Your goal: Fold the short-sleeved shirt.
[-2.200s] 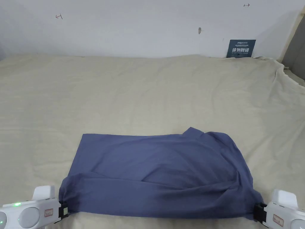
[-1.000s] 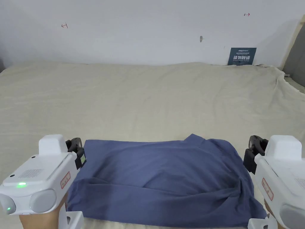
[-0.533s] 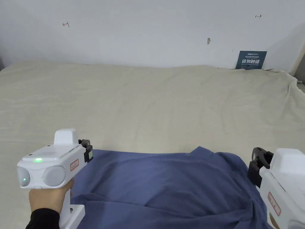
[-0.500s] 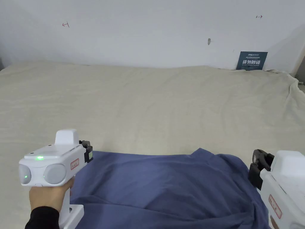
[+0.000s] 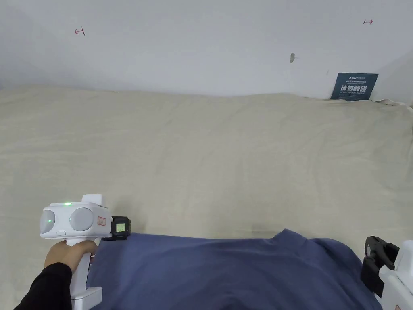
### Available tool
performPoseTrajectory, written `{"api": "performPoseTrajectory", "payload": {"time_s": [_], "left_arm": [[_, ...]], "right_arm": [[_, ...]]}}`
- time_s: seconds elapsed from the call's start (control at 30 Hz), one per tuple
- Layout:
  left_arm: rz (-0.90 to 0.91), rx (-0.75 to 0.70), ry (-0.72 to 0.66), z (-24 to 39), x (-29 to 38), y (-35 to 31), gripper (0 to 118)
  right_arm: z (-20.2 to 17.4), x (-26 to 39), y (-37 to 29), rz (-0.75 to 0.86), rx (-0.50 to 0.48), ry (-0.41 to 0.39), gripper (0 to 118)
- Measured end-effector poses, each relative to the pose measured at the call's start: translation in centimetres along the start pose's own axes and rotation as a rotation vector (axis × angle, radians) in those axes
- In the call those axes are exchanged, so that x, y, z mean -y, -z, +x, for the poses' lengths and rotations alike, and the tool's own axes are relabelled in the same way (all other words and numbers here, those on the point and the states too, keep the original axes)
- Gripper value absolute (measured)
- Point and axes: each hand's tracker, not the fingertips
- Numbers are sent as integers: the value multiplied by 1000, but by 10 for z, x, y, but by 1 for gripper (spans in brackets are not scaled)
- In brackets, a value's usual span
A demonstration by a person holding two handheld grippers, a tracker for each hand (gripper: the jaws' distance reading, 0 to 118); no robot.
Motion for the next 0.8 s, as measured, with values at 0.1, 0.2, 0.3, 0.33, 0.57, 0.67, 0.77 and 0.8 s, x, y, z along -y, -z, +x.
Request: {"api": "performPoseTrajectory", "payload": {"time_s": [0.1, 0.2, 0.3, 0.33, 0.57, 0.67, 0.77, 0.8], "left_arm": [[-30, -2, 4, 2, 4, 12, 78], [-86, 32, 30, 7, 13, 18, 20], [-33, 1, 78, 17, 19, 16, 6], [-34, 8, 76, 16, 19, 17, 3], [89, 32, 85, 16, 27, -22, 0], [130, 59, 92, 18, 31, -53, 0], [156, 87, 79, 18, 33, -76, 0], [162, 92, 78, 18, 34, -81, 0]], "right_arm": [[-1, 2, 9, -13, 4, 5, 0], [-1, 5, 13, -27, 4, 11, 0], [13, 10, 25, -44, -4, 25, 0], [15, 9, 27, -51, -5, 32, 0], [31, -5, 70, -204, -37, 91, 28], [44, -3, 109, -304, -37, 62, 55], [45, 3, 145, -408, -35, 8, 81], [43, 6, 156, -432, -25, -8, 81]]}}
